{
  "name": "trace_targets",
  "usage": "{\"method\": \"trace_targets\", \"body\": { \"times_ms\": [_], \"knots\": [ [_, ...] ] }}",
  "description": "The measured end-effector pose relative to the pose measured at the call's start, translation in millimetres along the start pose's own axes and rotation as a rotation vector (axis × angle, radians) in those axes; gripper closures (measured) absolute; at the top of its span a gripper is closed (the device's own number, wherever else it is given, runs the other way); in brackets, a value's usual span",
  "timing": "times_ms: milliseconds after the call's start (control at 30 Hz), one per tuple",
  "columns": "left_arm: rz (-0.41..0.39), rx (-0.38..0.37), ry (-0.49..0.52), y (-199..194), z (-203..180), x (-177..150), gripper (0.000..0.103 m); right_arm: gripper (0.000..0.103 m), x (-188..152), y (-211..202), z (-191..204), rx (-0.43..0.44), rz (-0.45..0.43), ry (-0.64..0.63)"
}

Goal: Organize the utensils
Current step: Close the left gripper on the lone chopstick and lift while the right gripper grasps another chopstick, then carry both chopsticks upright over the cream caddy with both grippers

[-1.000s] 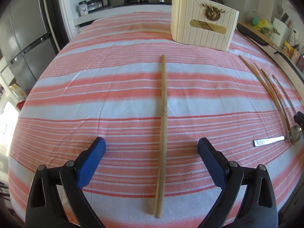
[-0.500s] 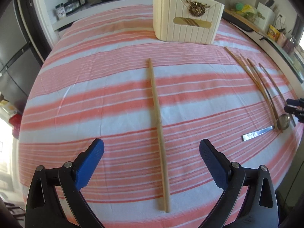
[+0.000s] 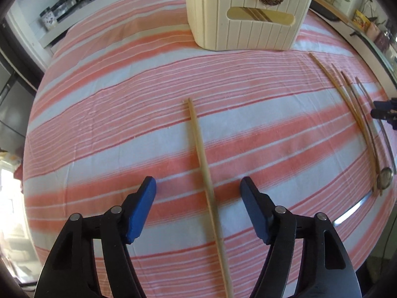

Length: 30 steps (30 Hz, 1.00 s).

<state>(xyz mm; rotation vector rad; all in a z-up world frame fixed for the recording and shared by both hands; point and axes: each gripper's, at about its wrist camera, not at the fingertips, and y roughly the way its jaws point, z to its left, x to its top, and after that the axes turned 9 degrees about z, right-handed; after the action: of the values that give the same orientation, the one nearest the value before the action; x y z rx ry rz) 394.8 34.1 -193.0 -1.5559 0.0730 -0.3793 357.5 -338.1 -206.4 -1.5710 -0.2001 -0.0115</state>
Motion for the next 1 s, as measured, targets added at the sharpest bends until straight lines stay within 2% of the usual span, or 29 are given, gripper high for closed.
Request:
{"method": "trace_targets", "body": {
  "times_ms": [33,67,100,133,167,300,400,700,867,1000],
  "knots": [
    [0.005,-0.004,-0.005,1,0,4,0.042,0.063,7,1,-1,-0.002,0.003,0.003],
    [0.005,-0.005,-0.012,0,0,6,0.054,0.07,14,2,-1,-0.002,0.005,0.01],
    [0.002,0.006,-0.018,-1,0,7,0.062,0.082,19,2,-2,0.0,0.006,0.017],
    [0.0,0.009,-0.014,-3,-1,8,0.088,0.09,24,2,-2,-0.002,0.007,0.021],
    [0.004,-0.009,-0.01,-3,-2,8,0.097,0.096,28,3,-2,-0.002,0.009,0.025],
    [-0.042,0.024,-0.016,-10,-4,1,0.098,0.097,28,-4,-1,0.001,-0.025,0.041],
    [-0.121,-0.001,-0.047,-34,-2,-10,0.098,0.097,21,-28,1,0.029,-0.109,0.048],
    [-0.422,-0.083,-0.083,-147,6,-54,0.098,0.097,-20,-130,17,0.066,-0.368,0.006],
    [-0.534,-0.099,-0.091,-182,6,-61,0.098,0.097,-39,-169,30,0.065,-0.498,-0.019],
    [-0.59,-0.11,-0.113,-198,5,-61,0.098,0.097,-42,-188,45,0.044,-0.596,-0.033]
  ]
}}
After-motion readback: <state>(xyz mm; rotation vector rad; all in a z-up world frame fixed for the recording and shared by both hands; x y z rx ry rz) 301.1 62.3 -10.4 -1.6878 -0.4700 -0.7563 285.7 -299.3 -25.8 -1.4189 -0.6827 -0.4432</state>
